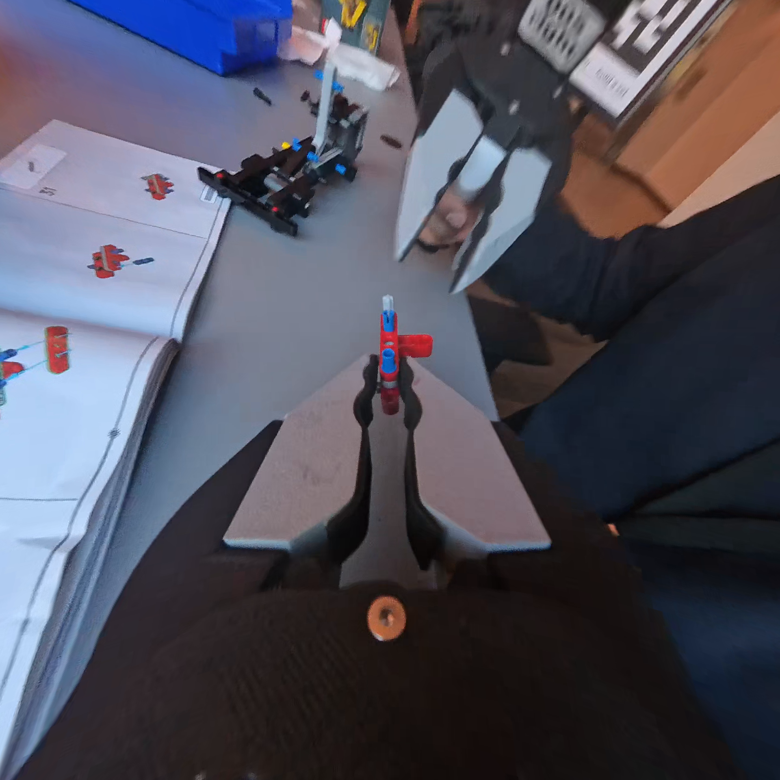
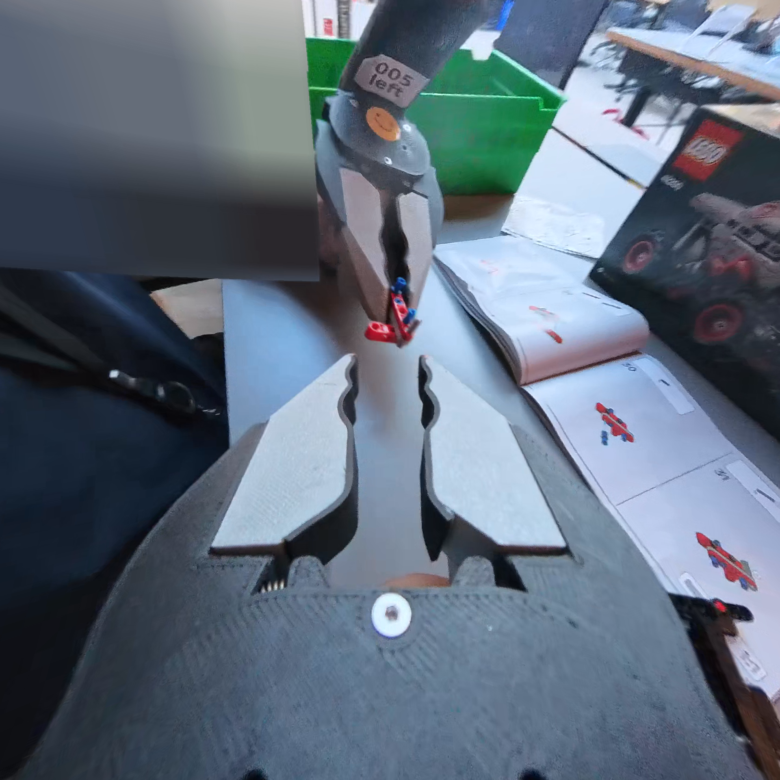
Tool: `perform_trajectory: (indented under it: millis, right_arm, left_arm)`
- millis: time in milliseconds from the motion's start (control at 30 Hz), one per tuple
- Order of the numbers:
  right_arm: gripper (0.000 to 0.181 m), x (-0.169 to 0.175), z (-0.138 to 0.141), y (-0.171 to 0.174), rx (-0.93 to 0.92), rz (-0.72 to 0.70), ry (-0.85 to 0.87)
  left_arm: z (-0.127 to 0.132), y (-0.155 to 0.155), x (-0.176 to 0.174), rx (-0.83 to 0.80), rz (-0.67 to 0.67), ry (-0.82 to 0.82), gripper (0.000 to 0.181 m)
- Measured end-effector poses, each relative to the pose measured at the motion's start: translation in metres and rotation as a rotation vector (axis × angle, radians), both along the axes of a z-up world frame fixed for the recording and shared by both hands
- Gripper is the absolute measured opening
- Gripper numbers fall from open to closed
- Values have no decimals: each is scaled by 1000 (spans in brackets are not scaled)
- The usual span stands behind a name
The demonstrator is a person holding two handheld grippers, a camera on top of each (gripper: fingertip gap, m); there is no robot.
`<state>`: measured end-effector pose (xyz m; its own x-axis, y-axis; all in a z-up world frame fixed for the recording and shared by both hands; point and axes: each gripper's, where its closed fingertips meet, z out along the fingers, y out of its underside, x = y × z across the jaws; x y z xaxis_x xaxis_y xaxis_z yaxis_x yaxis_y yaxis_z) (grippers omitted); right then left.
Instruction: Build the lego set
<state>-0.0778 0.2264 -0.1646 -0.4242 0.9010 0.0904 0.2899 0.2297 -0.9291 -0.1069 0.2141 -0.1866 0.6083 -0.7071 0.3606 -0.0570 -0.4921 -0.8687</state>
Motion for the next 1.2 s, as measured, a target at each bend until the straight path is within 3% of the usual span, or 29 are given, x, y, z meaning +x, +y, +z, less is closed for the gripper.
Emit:
perform_trajectory:
  millis: [233, 633, 1200]
  right_arm:
    - [21, -13, -4, -11, 260, -3, 99]
    - [22, -22, -1, -14, 412, 38, 129]
    - [31, -25, -16, -12, 312, -21, 179]
  left_arm:
    - [11, -10, 13, -135, -97, -242, 7]
    - [9, -12, 12, -192, -103, -279, 7]
    - [6, -6, 10, -132, -56, -197, 7]
